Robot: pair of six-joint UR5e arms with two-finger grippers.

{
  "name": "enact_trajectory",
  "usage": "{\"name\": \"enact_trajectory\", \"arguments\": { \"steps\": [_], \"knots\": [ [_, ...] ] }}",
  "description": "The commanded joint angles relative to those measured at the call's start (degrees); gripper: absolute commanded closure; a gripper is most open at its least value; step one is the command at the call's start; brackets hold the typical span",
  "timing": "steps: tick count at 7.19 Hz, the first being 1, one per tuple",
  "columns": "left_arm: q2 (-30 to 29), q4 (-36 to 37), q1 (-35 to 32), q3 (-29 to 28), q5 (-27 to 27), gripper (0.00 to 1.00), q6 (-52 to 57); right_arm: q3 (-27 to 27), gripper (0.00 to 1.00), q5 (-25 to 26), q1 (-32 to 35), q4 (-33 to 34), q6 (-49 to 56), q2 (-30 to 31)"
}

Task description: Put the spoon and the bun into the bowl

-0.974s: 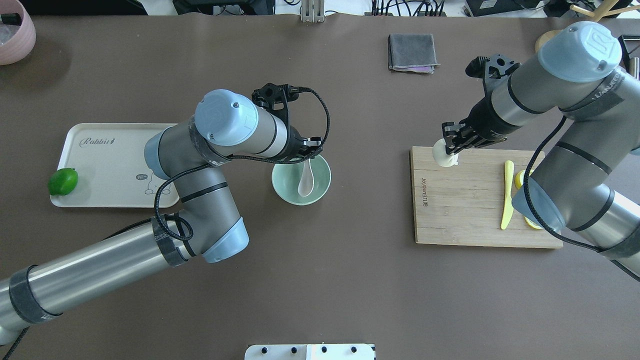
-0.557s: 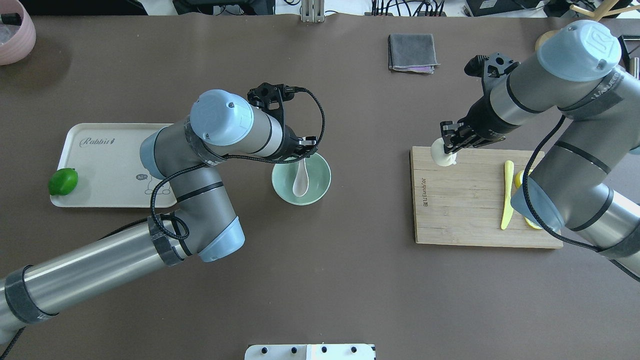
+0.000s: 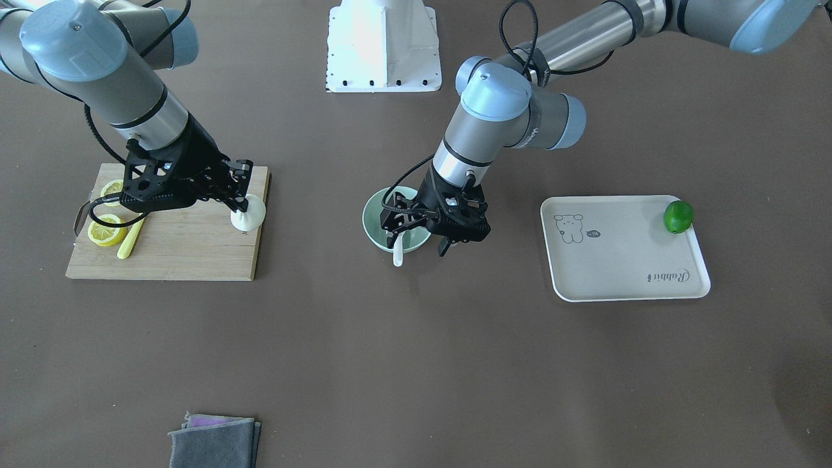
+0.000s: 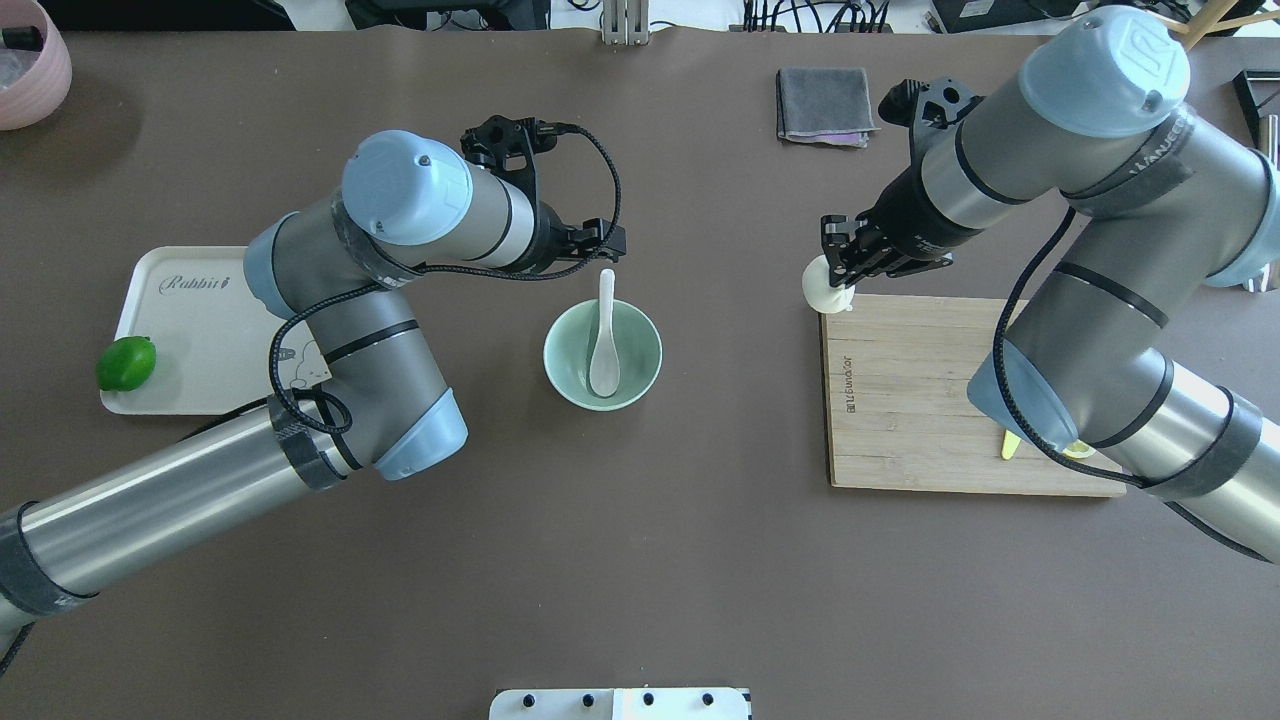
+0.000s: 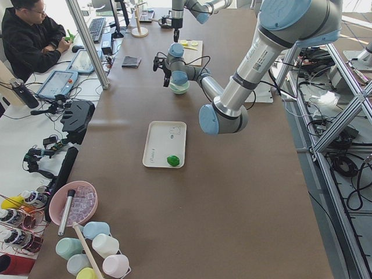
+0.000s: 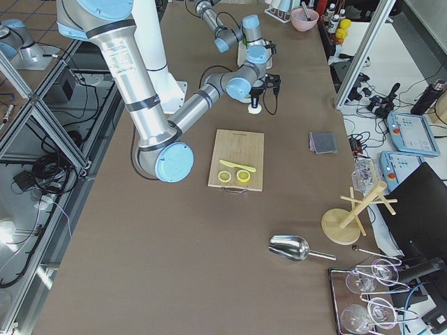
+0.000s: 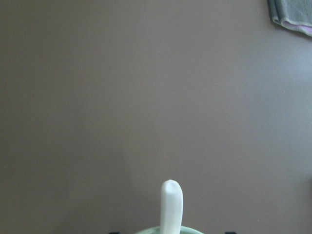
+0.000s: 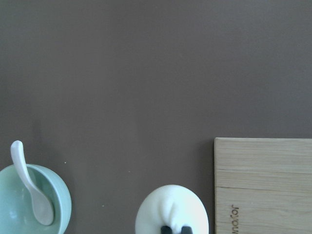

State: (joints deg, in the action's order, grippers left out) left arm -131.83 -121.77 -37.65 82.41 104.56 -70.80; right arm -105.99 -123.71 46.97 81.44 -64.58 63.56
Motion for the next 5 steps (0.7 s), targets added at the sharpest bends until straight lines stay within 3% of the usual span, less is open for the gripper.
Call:
{"name": "enact_trajectory", "arguments": {
  "steps": [1, 3, 5],
  "knots": [
    [3.7, 0.4, -6.5, 0.3, 3.4, 0.02, 9.6, 0.5, 1.00, 2.1, -2.4, 0.6, -2.9, -5.3],
    [11.5, 2.0, -11.5, 5.6, 3.9, 0.02, 29.4, 3.9, 1.00, 7.3, -5.9, 0.4, -4.1, -10.2],
    [15.7, 2.0, -17.2, 6.4, 5.3, 0.02, 33.7, 12.1, 1.00, 11.5, -9.3, -0.2, -6.6, -18.0]
  ]
}}
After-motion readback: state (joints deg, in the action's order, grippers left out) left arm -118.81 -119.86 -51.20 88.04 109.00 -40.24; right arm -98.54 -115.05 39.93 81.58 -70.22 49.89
